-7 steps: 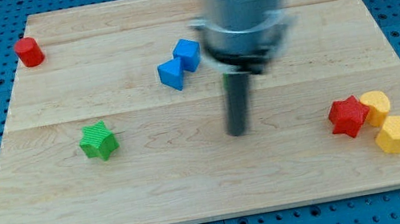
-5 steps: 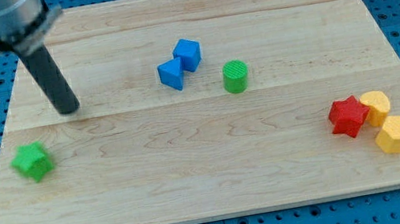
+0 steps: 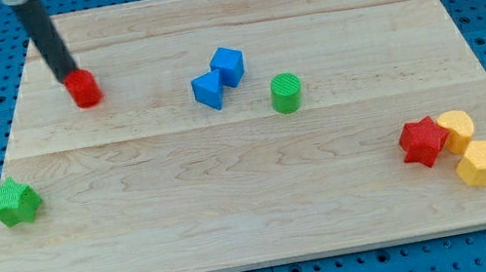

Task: Move the red circle to the left side of the red star

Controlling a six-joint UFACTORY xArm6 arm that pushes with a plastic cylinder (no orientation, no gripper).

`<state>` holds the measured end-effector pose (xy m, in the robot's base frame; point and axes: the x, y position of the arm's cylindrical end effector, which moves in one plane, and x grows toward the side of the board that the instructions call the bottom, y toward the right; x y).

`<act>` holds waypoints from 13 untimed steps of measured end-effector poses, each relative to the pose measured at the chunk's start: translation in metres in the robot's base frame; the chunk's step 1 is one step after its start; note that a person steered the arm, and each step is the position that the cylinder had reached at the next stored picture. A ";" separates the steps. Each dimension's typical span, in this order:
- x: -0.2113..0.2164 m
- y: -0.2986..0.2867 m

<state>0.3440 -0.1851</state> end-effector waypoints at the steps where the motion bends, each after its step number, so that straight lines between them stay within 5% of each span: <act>1: 0.061 0.029; 2: 0.117 0.085; 4: 0.135 0.028; 5: 0.162 0.045; 7: 0.159 0.211; 9: 0.202 0.117; 10: 0.217 0.197; 11: 0.195 0.286; 12: 0.201 0.233; 13: 0.177 0.262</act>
<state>0.5208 0.0767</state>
